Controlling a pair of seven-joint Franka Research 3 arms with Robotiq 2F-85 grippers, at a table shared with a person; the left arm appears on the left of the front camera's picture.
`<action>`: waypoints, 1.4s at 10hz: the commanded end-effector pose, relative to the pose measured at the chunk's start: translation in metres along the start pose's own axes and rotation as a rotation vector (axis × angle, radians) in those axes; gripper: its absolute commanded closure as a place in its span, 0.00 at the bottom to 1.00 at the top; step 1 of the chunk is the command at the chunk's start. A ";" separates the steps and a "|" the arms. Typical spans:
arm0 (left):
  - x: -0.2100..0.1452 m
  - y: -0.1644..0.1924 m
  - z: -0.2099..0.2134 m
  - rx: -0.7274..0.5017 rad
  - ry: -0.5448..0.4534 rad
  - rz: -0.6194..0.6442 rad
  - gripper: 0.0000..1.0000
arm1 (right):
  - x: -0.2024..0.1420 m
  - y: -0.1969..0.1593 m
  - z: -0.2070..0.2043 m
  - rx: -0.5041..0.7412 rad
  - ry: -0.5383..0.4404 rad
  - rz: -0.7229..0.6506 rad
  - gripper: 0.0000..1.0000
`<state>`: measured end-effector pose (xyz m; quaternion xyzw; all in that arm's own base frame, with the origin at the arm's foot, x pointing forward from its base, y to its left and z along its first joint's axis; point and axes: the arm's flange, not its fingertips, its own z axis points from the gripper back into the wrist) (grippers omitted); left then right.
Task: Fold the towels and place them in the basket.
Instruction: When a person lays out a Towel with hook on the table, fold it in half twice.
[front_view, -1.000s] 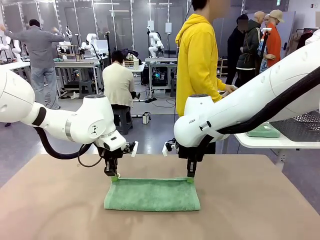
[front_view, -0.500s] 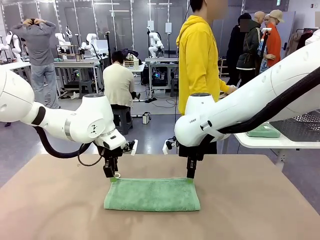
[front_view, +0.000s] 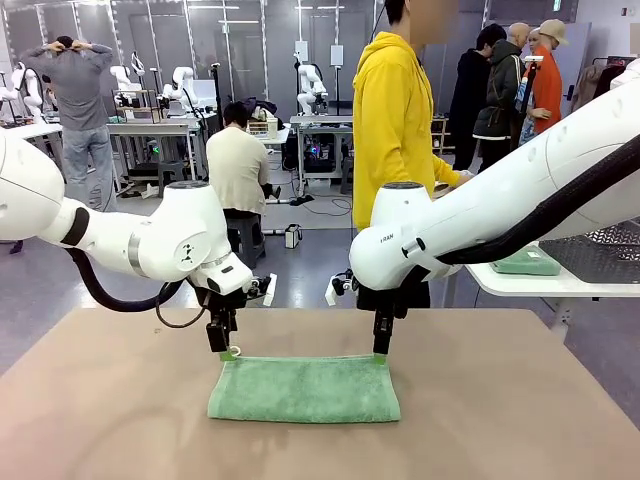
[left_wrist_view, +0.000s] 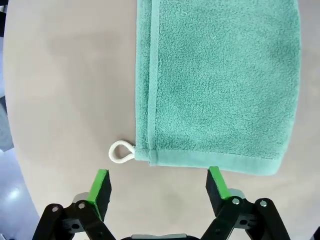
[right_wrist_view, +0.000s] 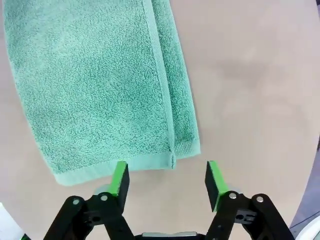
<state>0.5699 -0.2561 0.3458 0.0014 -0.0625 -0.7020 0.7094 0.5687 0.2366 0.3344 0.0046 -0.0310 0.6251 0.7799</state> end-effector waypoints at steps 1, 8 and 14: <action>-0.002 0.001 -0.003 0.000 0.001 -0.009 0.04 | 0.000 0.000 0.001 -0.001 -0.001 0.000 0.08; -0.056 -0.097 0.069 0.030 0.097 0.693 0.00 | -0.037 0.068 0.039 -0.027 -0.009 -0.624 0.00; -0.115 -0.156 0.098 0.067 0.074 0.900 0.00 | -0.038 0.082 0.011 -0.007 -0.076 -1.034 0.00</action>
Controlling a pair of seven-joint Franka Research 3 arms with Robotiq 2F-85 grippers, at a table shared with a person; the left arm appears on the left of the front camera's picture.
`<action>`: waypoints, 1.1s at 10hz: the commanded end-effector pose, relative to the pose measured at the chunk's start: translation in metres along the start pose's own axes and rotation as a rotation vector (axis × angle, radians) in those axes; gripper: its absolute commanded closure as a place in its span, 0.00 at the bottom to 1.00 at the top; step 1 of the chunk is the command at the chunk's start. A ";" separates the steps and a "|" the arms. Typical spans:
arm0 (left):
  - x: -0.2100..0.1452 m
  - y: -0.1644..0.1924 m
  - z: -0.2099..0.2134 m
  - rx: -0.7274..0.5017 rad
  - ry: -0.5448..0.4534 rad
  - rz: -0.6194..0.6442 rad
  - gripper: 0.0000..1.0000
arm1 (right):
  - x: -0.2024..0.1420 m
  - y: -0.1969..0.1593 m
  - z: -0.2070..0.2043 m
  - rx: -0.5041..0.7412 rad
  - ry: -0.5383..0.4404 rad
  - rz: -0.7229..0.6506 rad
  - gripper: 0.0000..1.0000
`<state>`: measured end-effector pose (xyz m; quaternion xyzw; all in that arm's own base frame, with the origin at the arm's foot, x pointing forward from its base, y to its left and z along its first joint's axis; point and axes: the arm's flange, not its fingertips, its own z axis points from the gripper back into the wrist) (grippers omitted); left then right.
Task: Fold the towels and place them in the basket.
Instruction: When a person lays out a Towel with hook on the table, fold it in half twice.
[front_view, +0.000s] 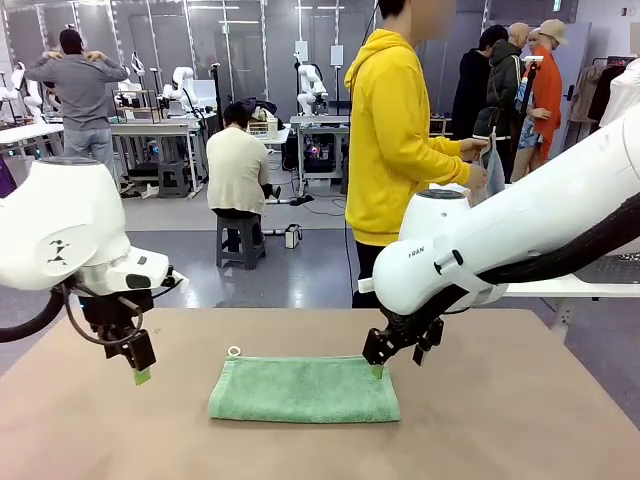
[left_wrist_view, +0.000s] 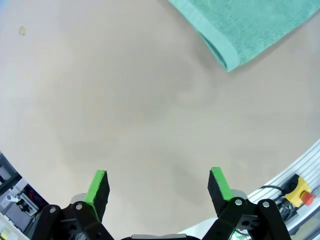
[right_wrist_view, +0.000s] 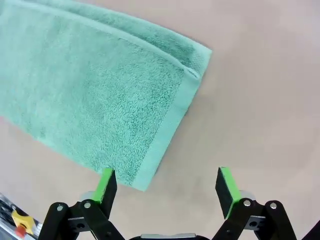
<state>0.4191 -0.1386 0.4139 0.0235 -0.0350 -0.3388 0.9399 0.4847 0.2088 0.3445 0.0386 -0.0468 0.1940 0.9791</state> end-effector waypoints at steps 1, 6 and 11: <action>0.011 -0.001 -0.004 -0.003 0.009 -0.024 0.00 | 0.002 -0.001 0.003 0.000 0.005 0.059 0.00; 0.011 -0.001 -0.004 -0.003 0.009 -0.024 0.00 | 0.006 0.007 -0.003 0.006 -0.011 -0.037 0.00; 0.011 -0.001 -0.004 -0.003 0.009 -0.024 0.00 | 0.020 0.012 -0.033 -0.043 0.026 -0.233 0.00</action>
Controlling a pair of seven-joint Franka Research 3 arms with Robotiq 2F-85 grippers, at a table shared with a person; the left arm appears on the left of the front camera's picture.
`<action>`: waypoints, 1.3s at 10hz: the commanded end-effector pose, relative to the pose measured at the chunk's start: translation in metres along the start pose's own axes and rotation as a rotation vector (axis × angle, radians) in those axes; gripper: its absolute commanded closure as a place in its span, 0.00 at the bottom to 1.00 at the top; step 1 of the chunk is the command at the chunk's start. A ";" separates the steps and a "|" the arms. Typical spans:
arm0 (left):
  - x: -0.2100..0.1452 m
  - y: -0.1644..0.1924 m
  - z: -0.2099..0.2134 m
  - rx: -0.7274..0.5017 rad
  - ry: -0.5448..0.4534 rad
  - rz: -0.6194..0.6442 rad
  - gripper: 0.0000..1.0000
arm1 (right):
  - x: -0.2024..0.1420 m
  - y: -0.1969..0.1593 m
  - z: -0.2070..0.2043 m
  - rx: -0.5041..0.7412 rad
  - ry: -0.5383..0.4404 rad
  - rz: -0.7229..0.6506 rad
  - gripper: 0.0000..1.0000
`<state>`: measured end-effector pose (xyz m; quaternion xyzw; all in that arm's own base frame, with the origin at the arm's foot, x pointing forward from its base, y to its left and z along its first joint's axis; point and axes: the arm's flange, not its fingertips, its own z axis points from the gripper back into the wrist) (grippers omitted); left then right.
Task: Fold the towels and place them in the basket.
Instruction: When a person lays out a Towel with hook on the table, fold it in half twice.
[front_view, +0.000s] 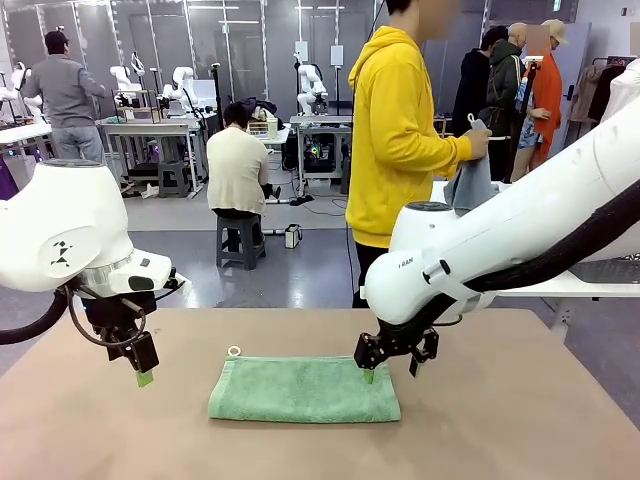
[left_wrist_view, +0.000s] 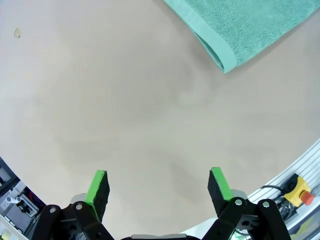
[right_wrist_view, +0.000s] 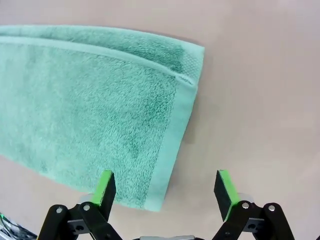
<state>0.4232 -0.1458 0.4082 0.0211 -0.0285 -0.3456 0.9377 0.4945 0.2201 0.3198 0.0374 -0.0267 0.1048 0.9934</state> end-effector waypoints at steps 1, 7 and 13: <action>0.003 0.003 0.002 0.006 -0.002 -0.009 0.00 | 0.010 0.007 -0.010 -0.024 -0.007 -0.081 0.00; 0.003 0.003 0.002 0.006 -0.002 -0.009 0.00 | 0.012 0.006 -0.026 -0.044 -0.011 -0.179 0.00; 0.003 0.003 0.002 0.006 -0.002 -0.009 0.00 | 0.014 0.006 -0.033 -0.041 -0.008 -0.205 0.43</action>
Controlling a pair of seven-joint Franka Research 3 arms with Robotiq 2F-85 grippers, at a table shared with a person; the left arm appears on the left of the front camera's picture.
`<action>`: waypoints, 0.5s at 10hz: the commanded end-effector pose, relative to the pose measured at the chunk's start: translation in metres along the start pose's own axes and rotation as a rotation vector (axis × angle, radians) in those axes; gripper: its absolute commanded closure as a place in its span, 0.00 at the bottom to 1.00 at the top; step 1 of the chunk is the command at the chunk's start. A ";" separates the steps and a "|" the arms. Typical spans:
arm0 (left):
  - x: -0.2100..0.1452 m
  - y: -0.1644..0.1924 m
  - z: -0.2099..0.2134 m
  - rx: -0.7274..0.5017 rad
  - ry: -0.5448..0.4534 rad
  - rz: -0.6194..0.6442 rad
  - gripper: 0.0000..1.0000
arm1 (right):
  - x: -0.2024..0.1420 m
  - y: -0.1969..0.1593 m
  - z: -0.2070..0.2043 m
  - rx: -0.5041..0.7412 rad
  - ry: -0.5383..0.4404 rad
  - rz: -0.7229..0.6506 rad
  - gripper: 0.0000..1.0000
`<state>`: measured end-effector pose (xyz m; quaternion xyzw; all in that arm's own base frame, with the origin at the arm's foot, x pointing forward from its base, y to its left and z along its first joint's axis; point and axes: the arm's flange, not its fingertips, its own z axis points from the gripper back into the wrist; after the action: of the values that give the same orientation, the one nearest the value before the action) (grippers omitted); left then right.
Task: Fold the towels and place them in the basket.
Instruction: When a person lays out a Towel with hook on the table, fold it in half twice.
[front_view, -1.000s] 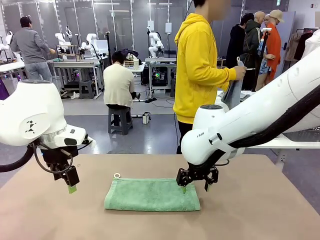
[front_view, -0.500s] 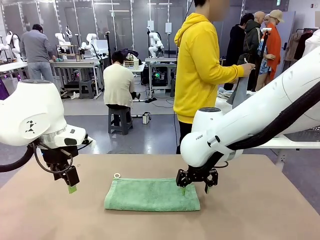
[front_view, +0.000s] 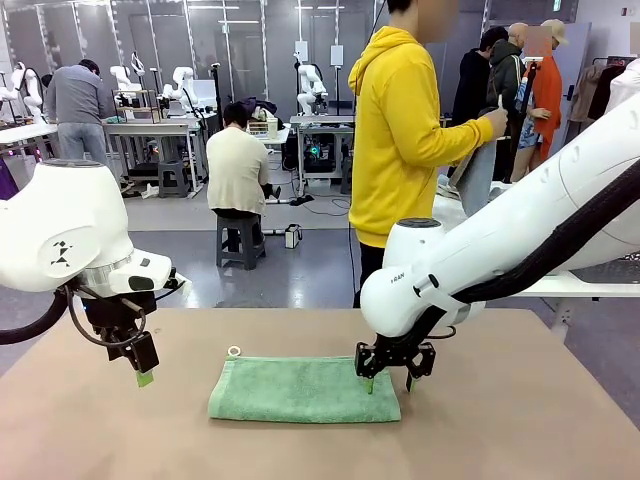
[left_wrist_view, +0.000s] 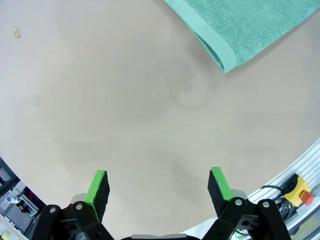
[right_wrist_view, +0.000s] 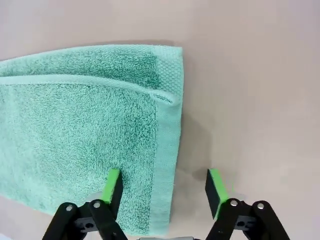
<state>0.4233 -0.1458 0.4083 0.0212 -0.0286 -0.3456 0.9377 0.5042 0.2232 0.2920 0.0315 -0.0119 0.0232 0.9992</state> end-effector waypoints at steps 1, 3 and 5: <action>0.003 0.003 0.002 0.006 -0.001 -0.009 0.00 | 0.005 0.009 -0.005 -0.026 -0.030 -0.041 0.69; 0.003 0.003 0.002 0.006 -0.001 -0.009 0.00 | 0.005 0.008 -0.008 -0.019 -0.011 -0.048 1.00; 0.003 0.003 0.002 0.006 -0.001 -0.009 0.00 | 0.005 0.008 -0.007 -0.014 -0.018 -0.052 0.95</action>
<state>0.4233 -0.1458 0.4083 0.0212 -0.0286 -0.3456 0.9377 0.5062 0.2305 0.2945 0.0344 -0.0157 0.0199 0.9991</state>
